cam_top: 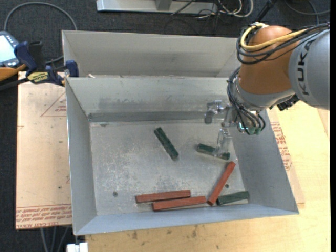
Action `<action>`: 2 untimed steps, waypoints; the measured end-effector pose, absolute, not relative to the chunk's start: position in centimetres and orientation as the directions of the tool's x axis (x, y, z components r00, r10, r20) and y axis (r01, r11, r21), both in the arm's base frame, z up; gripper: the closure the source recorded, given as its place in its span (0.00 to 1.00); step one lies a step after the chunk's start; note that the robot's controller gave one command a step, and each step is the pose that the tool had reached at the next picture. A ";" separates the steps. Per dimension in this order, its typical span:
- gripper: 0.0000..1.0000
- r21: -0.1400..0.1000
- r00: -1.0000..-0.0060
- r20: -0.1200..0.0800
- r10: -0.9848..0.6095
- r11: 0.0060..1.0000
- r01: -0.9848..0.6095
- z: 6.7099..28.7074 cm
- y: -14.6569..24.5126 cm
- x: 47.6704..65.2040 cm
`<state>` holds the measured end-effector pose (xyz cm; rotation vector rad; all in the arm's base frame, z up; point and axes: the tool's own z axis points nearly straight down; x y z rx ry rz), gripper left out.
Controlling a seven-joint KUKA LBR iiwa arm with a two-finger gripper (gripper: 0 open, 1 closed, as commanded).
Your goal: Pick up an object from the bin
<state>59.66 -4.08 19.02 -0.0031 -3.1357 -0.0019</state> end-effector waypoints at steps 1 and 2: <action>0.00 0.001 -1.000 0.004 -0.024 1.000 -0.024 6.8 -7.3 62.5; 1.00 0.000 -1.000 -0.002 -0.026 1.000 -0.026 7.3 -7.2 62.7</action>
Offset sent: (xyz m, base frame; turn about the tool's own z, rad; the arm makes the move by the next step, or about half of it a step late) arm 0.0295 -0.0317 -0.1173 -0.0296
